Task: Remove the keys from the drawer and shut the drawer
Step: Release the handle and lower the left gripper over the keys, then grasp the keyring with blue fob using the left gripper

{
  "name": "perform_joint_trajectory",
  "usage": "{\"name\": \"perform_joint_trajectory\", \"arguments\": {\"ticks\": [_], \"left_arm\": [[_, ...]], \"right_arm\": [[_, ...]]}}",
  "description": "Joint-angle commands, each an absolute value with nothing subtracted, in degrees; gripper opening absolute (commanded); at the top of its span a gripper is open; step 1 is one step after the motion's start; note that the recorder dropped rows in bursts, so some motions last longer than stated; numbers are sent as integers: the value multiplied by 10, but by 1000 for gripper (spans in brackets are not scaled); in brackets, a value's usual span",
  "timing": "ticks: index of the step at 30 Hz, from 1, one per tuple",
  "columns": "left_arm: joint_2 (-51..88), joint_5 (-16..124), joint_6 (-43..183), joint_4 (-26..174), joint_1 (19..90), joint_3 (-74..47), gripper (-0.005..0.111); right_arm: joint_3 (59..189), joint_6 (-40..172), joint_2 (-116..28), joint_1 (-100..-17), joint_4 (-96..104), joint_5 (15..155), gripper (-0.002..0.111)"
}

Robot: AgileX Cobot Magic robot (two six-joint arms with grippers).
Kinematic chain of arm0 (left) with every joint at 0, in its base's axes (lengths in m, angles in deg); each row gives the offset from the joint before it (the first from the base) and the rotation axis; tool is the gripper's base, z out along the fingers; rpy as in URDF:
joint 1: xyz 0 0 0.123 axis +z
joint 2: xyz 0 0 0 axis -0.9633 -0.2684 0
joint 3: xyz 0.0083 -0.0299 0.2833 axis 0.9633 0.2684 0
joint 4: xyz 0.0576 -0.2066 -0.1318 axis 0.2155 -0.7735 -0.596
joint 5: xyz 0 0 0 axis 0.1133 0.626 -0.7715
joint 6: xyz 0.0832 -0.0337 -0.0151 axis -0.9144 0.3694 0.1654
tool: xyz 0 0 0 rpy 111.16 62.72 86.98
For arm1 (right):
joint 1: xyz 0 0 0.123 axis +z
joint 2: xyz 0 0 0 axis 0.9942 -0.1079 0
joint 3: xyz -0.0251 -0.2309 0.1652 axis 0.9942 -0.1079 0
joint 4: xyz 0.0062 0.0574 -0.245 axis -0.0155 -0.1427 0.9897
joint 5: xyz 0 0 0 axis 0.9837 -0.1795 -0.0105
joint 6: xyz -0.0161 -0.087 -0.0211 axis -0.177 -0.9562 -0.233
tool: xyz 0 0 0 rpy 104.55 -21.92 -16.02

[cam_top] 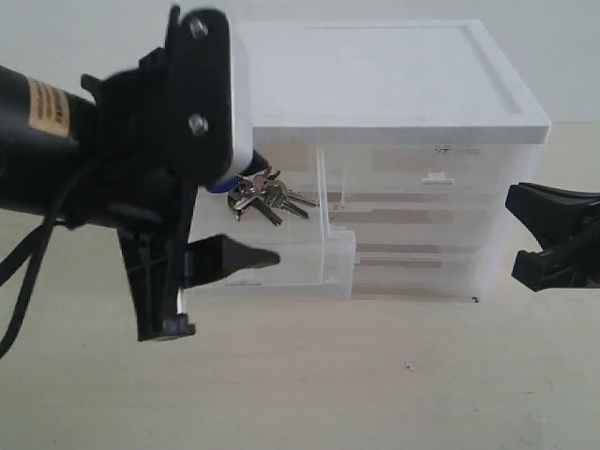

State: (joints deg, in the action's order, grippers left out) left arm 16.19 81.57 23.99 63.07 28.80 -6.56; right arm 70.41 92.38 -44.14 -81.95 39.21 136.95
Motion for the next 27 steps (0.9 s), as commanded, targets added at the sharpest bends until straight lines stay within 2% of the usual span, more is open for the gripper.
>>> {"name": "perform_joint_trajectory", "arguments": {"ticks": [1,4,10,16,18,21,22,24,27], "left_arm": [[201,752,269,434,285,-65,60],[196,754,291,416,286,-65,58],[109,724,376,534,320,-65,58],[65,715,363,560,342,-85,56],[69,712,338,596,339,-88,49],[77,689,335,663,339,-88,31],[75,686,335,676,341,-88,30],[67,687,335,684,342,-88,35],[48,688,354,684,342,-88,56]], "right_arm": [[707,923,-444,-820,393,1368,0],[707,923,-444,-820,393,1368,0],[707,923,-444,-820,393,1366,0],[707,923,-444,-820,393,1364,0],[707,923,-444,-820,392,1364,0],[707,923,-444,-820,392,1369,0],[707,923,-444,-820,392,1370,0],[707,923,-444,-820,392,1370,0],[707,923,-444,-820,392,1369,0]]}}
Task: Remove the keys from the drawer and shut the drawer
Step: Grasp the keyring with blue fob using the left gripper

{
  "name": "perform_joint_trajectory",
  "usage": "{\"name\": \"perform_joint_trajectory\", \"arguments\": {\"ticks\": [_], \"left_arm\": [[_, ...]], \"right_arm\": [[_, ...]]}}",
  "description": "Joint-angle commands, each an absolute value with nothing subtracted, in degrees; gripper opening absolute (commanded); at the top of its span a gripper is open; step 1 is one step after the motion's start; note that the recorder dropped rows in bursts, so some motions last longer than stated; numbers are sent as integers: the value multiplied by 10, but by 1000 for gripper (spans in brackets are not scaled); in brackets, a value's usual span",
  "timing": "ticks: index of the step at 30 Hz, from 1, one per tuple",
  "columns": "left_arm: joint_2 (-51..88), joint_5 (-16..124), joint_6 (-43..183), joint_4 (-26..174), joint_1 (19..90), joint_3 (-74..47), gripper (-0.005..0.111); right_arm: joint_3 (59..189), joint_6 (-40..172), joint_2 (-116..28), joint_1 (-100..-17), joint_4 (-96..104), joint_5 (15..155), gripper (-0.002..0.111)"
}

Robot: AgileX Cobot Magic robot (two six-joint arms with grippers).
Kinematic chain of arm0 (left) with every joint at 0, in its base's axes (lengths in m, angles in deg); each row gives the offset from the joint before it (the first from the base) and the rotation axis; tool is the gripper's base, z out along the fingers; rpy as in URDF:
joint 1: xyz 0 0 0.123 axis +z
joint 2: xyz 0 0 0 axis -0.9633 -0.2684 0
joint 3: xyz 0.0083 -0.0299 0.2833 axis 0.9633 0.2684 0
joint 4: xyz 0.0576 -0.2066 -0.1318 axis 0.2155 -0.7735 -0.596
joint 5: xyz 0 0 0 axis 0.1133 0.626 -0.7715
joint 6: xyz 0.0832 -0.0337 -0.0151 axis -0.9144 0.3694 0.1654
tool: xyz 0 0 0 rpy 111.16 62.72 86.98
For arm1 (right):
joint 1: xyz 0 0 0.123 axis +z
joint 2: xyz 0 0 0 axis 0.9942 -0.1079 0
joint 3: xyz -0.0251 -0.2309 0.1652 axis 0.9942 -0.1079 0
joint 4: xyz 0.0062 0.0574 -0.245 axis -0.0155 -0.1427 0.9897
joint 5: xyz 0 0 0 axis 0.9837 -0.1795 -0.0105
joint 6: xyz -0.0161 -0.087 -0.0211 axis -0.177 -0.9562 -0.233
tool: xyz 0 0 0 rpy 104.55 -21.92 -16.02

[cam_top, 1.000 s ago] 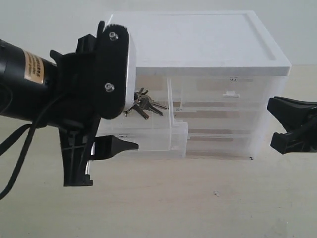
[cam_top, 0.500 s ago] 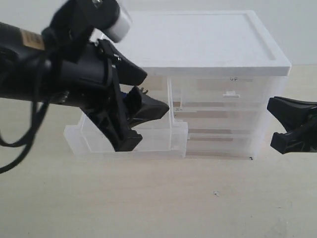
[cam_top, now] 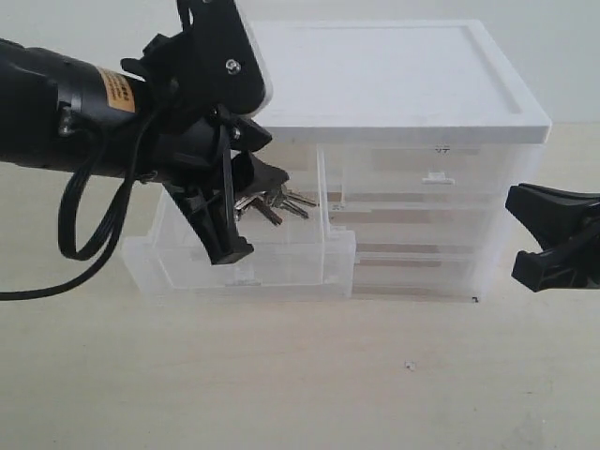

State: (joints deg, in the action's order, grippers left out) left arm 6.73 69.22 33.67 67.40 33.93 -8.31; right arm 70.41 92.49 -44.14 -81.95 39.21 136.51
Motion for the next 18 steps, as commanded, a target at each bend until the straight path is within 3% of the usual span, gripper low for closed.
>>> {"name": "perform_joint_trajectory", "arguments": {"ticks": [1,9,18], "left_arm": [[41,688,357,686,343,-88,60],[5,641,367,686,347,-88,61],[-9,679,405,686,400,-87,61]], "right_arm": [[707,923,-444,-820,392,1368,0],[707,923,-444,-820,393,1366,0],[707,928,-444,-820,395,1367,0]]}}
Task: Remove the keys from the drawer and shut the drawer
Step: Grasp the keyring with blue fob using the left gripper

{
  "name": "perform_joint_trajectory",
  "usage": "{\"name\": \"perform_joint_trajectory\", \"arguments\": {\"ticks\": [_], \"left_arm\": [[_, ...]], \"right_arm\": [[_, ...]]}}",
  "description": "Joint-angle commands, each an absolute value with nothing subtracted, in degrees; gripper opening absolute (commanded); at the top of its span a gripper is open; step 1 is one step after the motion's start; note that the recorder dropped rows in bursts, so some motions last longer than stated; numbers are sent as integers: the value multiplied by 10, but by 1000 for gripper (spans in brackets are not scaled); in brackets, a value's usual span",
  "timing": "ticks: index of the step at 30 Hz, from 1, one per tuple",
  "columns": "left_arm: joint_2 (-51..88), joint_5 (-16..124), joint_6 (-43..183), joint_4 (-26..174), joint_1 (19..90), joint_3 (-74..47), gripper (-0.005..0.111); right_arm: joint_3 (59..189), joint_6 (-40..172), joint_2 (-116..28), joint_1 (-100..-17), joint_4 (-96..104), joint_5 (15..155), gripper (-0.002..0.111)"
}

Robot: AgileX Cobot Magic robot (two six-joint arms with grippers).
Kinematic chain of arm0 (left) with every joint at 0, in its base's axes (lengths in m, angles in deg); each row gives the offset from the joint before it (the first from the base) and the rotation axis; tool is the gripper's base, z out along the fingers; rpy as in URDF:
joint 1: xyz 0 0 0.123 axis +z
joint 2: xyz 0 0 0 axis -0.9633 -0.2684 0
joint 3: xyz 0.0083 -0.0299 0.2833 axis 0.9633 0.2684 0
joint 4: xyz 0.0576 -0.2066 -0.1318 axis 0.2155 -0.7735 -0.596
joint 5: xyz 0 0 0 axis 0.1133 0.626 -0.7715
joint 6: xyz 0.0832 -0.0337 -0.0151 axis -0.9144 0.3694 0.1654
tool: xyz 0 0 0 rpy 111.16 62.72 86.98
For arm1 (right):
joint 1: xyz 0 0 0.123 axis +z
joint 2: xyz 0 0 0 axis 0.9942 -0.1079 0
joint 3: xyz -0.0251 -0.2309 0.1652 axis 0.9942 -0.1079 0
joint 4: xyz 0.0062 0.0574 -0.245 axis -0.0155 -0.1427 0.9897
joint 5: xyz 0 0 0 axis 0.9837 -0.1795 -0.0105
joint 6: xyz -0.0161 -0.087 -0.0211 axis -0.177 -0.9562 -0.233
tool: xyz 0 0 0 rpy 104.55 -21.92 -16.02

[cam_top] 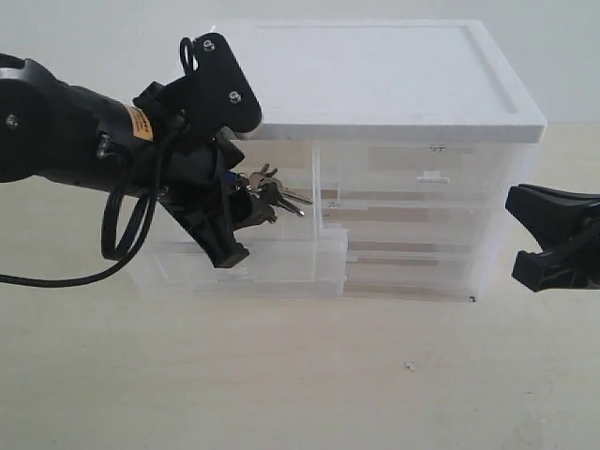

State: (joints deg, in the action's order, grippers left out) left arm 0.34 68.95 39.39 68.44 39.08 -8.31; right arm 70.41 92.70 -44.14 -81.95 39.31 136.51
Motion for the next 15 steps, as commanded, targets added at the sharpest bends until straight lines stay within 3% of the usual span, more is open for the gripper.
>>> {"name": "perform_joint_trajectory", "arguments": {"ticks": [1,6,7,10,11,15], "left_arm": [[-22,679,405,686,399,-87,61],[-66,651,401,686,399,-87,58],[-66,642,401,686,399,-87,51],[-60,645,366,686,399,-87,11],[-60,658,360,688,399,-87,5],[-39,704,356,688,399,-87,4]], "right_arm": [[707,928,-444,-820,395,1367,0],[707,928,-444,-820,395,1367,0],[707,928,-444,-820,395,1367,0],[707,928,-444,-820,395,1367,0],[707,929,-444,-820,395,1367,0],[707,931,-444,-820,395,1367,0]]}}
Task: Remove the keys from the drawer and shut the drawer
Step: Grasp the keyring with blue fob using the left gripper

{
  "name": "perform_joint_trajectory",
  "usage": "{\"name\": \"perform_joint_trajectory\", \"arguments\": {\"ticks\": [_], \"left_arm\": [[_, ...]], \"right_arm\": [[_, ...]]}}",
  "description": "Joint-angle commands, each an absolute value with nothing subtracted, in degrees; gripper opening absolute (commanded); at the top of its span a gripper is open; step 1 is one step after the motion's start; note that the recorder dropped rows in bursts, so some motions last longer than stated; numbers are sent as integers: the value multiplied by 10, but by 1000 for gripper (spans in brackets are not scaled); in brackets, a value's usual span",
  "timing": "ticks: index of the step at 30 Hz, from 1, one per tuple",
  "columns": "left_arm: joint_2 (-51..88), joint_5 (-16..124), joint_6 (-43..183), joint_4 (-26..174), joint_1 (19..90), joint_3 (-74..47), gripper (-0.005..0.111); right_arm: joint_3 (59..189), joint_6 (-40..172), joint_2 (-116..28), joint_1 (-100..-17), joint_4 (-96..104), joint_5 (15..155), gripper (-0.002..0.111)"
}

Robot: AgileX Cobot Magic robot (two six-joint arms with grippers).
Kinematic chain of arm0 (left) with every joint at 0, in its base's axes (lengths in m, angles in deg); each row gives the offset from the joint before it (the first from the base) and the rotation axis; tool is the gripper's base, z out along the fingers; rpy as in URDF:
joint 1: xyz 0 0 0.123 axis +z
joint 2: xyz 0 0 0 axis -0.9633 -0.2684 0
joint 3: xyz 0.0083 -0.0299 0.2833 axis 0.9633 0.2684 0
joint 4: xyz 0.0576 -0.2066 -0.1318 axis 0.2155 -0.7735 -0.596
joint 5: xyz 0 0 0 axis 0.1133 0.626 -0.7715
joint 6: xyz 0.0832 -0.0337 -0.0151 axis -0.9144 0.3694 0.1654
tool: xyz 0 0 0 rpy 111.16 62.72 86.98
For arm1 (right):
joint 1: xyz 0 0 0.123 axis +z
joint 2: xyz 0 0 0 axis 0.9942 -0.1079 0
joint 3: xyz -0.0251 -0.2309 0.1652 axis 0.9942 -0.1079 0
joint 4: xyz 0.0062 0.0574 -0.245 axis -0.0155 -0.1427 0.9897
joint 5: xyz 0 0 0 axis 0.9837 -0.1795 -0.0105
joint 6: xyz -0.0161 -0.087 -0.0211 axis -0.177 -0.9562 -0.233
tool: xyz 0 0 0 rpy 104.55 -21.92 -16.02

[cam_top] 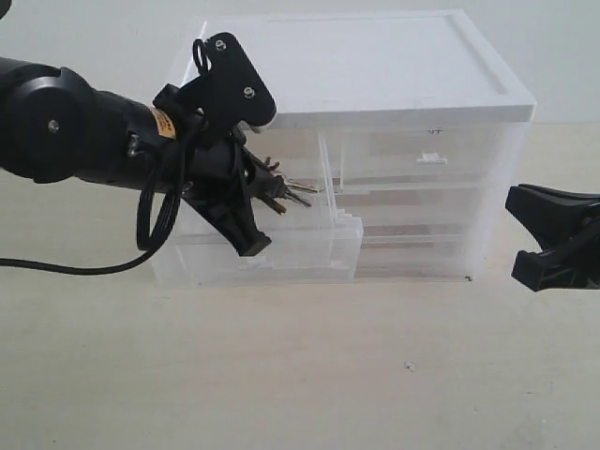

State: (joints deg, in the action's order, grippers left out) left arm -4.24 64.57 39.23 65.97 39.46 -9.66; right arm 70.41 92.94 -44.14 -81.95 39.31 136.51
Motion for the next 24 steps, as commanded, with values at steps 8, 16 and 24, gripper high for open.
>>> {"name": "perform_joint_trajectory", "arguments": {"ticks": [8,16,24], "left_arm": [[51,726,356,694,345,-87,4],[86,731,374,706,332,-87,4],[23,678,420,704,337,-87,50]], "right_arm": [[707,933,-444,-820,395,1367,0],[707,933,-444,-820,395,1363,0],[707,935,-444,-820,395,1363,0]]}}
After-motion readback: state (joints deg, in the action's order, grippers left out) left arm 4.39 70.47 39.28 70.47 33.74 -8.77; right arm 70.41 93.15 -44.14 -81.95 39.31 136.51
